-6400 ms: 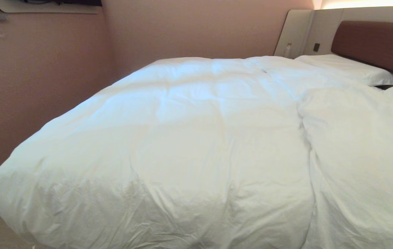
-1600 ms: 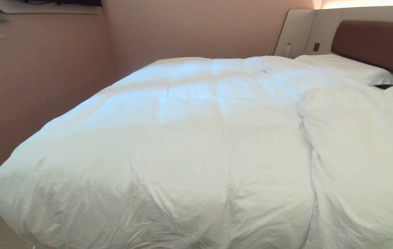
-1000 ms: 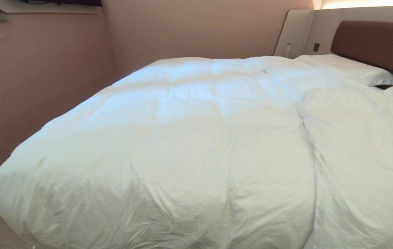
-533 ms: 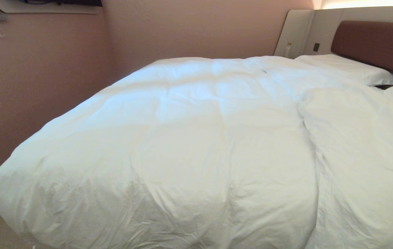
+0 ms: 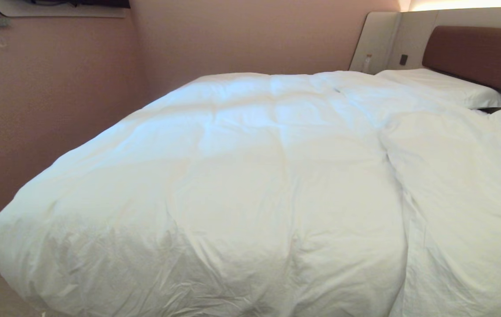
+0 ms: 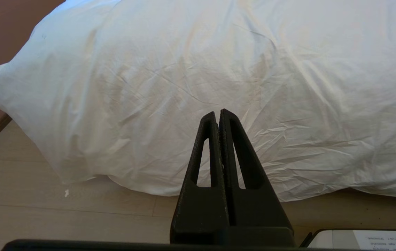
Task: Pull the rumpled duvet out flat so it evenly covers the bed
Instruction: Flatten the corners of the folded blanket
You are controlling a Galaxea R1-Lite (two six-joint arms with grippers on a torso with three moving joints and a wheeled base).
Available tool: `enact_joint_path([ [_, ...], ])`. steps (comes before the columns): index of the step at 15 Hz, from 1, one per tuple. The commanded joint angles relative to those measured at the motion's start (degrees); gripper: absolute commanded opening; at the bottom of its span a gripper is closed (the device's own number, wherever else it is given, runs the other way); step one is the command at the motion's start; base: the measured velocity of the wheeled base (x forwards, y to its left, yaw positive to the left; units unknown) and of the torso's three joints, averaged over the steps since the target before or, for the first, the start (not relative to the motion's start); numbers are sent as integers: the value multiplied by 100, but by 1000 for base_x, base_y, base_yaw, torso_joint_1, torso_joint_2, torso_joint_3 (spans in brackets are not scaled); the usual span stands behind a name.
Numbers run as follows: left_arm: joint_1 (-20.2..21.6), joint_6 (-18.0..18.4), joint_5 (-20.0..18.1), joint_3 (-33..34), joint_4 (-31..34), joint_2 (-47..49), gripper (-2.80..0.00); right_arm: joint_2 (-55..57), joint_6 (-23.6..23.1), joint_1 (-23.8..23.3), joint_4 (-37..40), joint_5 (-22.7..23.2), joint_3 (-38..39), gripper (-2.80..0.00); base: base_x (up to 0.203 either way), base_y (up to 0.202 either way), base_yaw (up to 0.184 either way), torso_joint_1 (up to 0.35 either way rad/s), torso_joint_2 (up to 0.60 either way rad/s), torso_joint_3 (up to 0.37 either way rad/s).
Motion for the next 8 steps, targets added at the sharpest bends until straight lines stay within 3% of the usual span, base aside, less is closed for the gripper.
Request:
enact_joint_path([
  [1,-3,2,1,-1,2,1,-280,-168,-40,-147,36,52,62,-280,0,0,0,0,0,0],
  [3,3,2,1,-1,2,1,-280,-406,-168,-495,55,175,234,-280,0,0,0,0,0,0],
  [5,-5,2,1,-1,2,1,-280,-683,-597,-886,267,232,371,-280,0,0,0,0,0,0],
  [8,3,2,1,-1,2,1,-280,-850,-1393,-1511,1227,234,292,-280,0,0,0,0,0,0],
])
